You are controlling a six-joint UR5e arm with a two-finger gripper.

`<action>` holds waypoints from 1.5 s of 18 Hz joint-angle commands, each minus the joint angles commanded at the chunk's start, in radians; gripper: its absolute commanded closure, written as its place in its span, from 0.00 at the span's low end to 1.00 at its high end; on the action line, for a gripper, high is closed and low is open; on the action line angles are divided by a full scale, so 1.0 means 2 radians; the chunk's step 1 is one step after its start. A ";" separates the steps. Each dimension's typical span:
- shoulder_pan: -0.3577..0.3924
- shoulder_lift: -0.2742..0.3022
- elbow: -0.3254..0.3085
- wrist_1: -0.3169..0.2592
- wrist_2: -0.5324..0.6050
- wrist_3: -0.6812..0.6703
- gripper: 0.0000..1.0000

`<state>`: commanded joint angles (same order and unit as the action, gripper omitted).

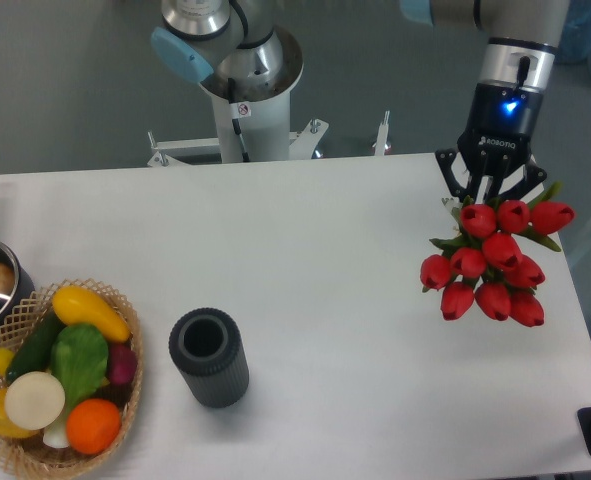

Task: Insert the flowers into the vase
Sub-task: 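Hold the red tulip bunch in the gripper and begin moving, then carry the red tulips over the black vase, stems pointing down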

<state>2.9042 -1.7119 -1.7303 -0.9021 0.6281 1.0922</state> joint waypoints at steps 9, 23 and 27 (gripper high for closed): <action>-0.063 -0.005 -0.015 0.022 -0.144 0.031 0.83; -0.132 -0.025 -0.059 0.025 -0.270 0.166 0.84; -0.149 -0.042 -0.058 0.025 -0.288 0.195 0.84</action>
<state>2.6064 -1.7962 -1.8469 -0.8514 0.0522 1.4815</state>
